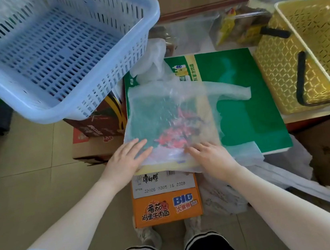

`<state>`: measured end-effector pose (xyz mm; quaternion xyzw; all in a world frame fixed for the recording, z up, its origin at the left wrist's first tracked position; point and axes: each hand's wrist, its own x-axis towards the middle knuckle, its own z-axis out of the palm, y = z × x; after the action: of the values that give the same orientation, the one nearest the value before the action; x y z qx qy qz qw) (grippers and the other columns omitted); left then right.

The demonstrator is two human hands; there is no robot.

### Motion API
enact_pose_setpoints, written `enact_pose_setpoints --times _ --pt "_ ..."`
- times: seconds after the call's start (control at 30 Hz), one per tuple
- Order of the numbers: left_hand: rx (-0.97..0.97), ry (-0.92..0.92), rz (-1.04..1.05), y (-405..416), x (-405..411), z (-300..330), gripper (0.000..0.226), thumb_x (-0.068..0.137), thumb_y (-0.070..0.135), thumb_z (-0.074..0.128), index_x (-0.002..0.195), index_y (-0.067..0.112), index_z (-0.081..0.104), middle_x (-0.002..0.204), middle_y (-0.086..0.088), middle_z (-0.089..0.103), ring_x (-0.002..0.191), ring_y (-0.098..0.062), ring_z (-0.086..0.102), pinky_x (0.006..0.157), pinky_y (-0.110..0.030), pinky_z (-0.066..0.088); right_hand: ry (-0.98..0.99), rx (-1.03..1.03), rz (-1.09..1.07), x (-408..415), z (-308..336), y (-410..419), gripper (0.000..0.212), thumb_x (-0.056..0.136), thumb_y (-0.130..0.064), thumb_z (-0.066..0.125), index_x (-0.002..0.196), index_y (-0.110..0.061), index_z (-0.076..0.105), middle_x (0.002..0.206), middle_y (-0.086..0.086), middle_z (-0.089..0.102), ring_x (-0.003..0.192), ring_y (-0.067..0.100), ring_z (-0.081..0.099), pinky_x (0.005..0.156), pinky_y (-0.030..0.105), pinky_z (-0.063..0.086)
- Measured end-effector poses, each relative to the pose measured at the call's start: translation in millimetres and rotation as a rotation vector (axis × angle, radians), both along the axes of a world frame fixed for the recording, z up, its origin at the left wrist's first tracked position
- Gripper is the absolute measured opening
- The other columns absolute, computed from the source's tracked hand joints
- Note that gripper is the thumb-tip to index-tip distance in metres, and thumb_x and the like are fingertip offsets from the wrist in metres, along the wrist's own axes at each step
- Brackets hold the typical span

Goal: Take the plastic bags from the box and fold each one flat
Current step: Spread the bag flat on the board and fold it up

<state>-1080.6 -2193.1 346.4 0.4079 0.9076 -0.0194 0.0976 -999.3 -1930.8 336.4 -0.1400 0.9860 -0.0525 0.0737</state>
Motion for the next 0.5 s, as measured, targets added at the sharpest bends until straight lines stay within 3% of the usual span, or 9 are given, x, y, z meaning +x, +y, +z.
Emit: enact_pose_setpoints --times 0.07,0.13,0.17,0.23,0.37,0.5 --pt "-0.002 -0.092 -0.003 1 0 -2 0.087 0.064 -0.010 0.071 0.139 0.015 0.035 0.148 -0.011 0.030 0.135 -0.033 0.029 0.104 -0.054 0.033 0.014 -0.016 0.023 0 1 -6 0.054 0.063 -0.009 0.071 0.116 -0.014 0.061 0.099 0.006 0.067 0.087 0.029 0.064 0.074 0.035 0.052" --pt "-0.010 -0.191 0.008 5 -5 -1 0.087 0.080 -0.009 0.049 0.145 0.024 0.002 0.152 0.001 -0.009 0.140 -0.019 -0.009 0.117 -0.041 0.007 0.069 -0.010 -0.007 3 2 -6 0.052 0.058 -0.015 0.073 0.109 -0.019 0.064 0.096 0.004 0.064 0.086 0.027 0.062 0.074 0.033 0.051" --pt "-0.026 -0.250 0.036 10 -7 2 0.084 0.082 -0.006 0.043 0.145 0.025 -0.003 0.152 0.005 -0.016 0.140 -0.015 -0.016 0.115 -0.034 -0.004 0.075 -0.033 -0.058 5 1 -3 0.049 0.058 -0.016 0.071 0.107 -0.019 0.065 0.098 0.005 0.062 0.089 0.028 0.061 0.077 0.034 0.050" --pt "-0.001 -0.297 0.075 23 -7 10 0.078 0.084 0.006 0.041 0.147 0.022 -0.002 0.154 0.004 -0.014 0.142 -0.012 -0.013 0.108 -0.026 -0.011 0.094 -0.090 -0.218 9 2 6 0.051 0.059 -0.011 0.066 0.110 -0.016 0.063 0.106 0.009 0.061 0.097 0.032 0.059 0.083 0.039 0.047" --pt "0.121 -0.269 -0.005 60 8 16 0.074 0.092 0.038 0.043 0.147 0.019 -0.003 0.156 0.000 -0.009 0.143 -0.014 -0.006 0.106 -0.024 -0.011 0.122 -0.077 -0.488 21 4 36 0.061 0.056 0.005 0.069 0.115 -0.006 0.060 0.114 0.016 0.060 0.105 0.040 0.055 0.089 0.046 0.044" --pt "0.168 -0.294 -0.032 97 15 -3 0.060 0.097 0.037 0.036 0.147 0.020 0.006 0.156 0.001 0.000 0.143 -0.016 0.002 0.106 -0.024 -0.010 0.060 -0.084 -0.632 34 8 69 0.055 0.071 0.010 0.058 0.124 -0.004 0.054 0.126 0.017 0.054 0.117 0.039 0.046 0.095 0.046 0.037"
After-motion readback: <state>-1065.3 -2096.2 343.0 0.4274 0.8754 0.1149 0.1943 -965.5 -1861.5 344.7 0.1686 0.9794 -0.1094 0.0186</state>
